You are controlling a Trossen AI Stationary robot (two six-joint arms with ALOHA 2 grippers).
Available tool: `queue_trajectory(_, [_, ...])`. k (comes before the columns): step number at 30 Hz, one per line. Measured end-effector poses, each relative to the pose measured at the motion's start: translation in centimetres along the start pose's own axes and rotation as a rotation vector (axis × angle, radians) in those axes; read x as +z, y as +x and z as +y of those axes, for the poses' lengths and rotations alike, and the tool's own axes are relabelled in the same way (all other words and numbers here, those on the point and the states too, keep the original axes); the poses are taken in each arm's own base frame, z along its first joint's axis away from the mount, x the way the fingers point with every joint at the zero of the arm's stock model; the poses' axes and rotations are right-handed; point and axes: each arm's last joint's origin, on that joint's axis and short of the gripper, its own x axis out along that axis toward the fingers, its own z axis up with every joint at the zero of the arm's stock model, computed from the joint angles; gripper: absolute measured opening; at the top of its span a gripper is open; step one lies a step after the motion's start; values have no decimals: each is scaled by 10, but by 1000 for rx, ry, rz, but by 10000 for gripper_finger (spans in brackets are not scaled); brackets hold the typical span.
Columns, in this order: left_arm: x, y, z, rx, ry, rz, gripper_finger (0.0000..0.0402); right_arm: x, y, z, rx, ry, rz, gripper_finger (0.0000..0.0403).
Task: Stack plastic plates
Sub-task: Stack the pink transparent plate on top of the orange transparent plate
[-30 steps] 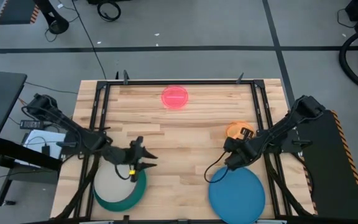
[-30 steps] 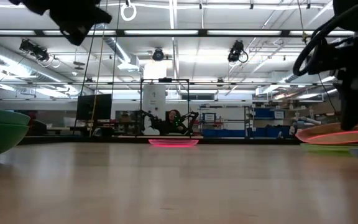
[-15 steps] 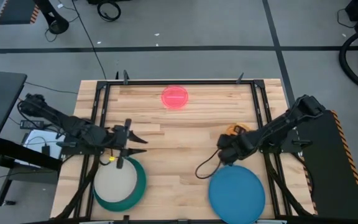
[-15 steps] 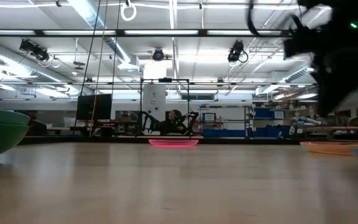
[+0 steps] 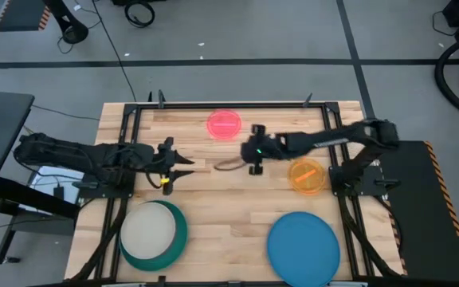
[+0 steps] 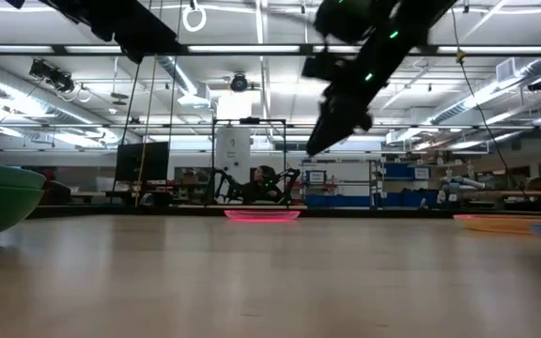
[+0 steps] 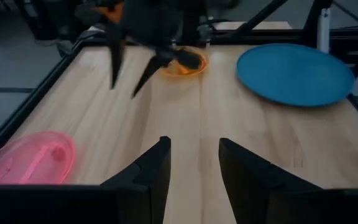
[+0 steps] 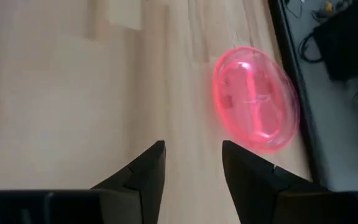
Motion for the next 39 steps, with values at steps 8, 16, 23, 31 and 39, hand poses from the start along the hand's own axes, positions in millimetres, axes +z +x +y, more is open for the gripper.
queue_trajectory(8, [-3, 1, 2, 10, 40, 32, 142, 6, 86, -49, 113, -219, 218, 167])
queue_trajectory(16, [-17, -6, 5, 50, 103, 180, 142, -3, 124, -67, 153, -384, 253, 167])
queue_trajectory(23, [-28, -14, 15, 256, 159, 295, 142, -10, 150, -66, 36, -536, 307, 159])
queue_trajectory(31, [-28, -13, 25, 301, 138, 309, 142, -9, 150, -72, 80, -537, 271, 106])
queue_trajectory(39, [-28, -13, 28, 317, 131, 311, 142, -10, 152, -74, 89, -509, 256, 15])
